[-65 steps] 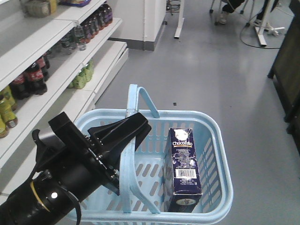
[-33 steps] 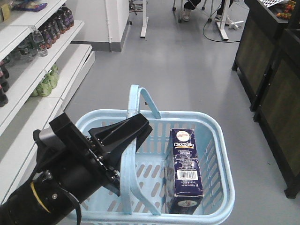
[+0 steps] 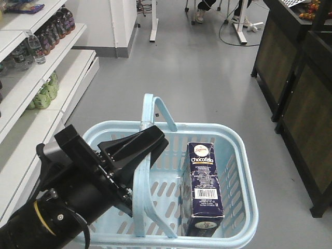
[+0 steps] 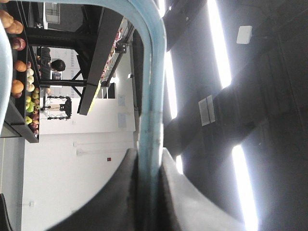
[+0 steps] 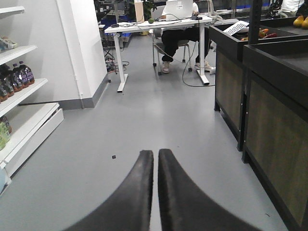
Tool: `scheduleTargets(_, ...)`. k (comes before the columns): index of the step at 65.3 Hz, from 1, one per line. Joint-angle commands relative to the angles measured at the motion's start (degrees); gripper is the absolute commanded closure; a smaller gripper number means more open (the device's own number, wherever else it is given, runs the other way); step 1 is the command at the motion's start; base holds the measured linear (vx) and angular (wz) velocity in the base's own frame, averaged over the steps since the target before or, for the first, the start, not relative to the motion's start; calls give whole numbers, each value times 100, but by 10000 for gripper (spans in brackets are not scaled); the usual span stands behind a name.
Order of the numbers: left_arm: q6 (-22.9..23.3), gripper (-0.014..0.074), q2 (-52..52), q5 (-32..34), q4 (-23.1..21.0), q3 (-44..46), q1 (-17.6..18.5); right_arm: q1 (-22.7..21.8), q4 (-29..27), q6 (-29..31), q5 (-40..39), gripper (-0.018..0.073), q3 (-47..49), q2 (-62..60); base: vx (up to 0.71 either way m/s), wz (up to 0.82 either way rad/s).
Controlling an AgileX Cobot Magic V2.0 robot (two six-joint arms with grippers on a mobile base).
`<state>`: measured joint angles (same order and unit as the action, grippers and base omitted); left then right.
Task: Left arm holds basket, right arm returns cookies
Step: 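Drive across the open floor holding the basket in the left gripper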
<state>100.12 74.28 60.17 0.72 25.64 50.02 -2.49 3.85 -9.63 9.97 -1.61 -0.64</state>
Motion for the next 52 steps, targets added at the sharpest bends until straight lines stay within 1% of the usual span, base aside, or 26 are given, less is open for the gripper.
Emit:
scheduleTargets(1, -3, 596, -163, 770, -31, 189, 34, -41, 63, 34, -407, 562, -101, -73, 4, -10)
scheduleTargets(29, -3, 596, -163, 770, -31, 189, 34, -41, 63, 34, -407, 562, -101, -73, 8, -12)
scheduleTargets(52, -3, 596, -163, 770, -31, 189, 34, -41, 63, 34, -399, 562, -101, -73, 19, -2)
